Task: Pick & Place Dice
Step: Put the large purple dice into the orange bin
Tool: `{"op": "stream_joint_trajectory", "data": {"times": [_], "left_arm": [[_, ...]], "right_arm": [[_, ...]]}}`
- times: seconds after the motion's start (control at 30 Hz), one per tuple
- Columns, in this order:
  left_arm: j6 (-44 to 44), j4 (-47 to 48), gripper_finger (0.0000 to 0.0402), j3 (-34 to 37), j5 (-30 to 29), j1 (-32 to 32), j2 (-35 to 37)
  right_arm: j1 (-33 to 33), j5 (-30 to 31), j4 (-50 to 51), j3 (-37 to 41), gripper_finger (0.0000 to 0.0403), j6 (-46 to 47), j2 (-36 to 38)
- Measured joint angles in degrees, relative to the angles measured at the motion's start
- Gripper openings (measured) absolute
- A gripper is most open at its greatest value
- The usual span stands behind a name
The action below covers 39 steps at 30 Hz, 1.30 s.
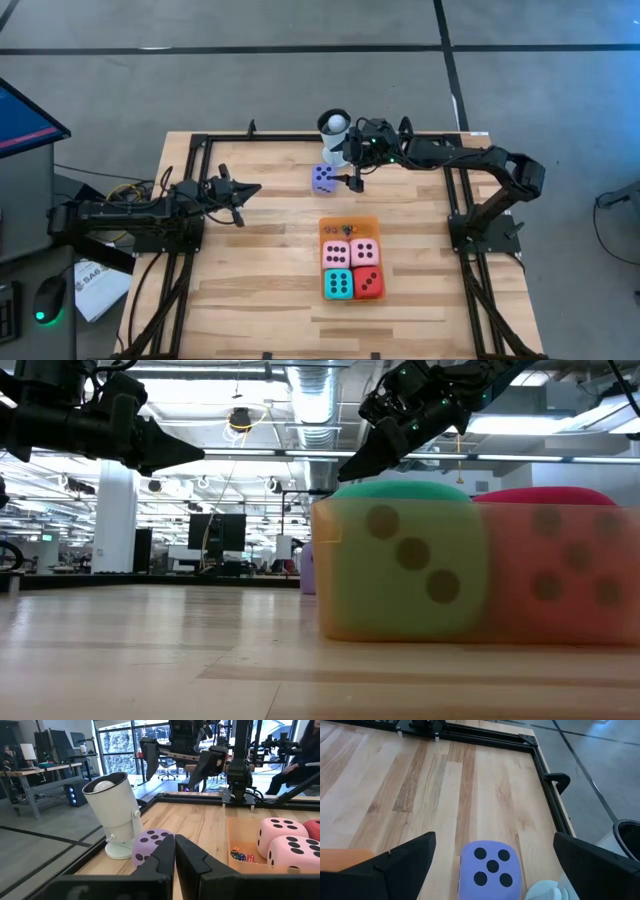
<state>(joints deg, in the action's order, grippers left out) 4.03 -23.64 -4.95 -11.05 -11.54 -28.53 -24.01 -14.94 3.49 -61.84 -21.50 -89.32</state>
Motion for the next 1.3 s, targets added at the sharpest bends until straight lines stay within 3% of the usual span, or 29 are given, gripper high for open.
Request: {"op": "stream_joint_trajectory", "data": {"times": [1.3], "left_arm": [[0.01, 0.0, 0.0001, 0.0, -0.02, 0.01, -0.02]], "right_arm": [[-0.54, 0.02, 0.57, 0.0, 0.04, -0.74, 0.0]]}}
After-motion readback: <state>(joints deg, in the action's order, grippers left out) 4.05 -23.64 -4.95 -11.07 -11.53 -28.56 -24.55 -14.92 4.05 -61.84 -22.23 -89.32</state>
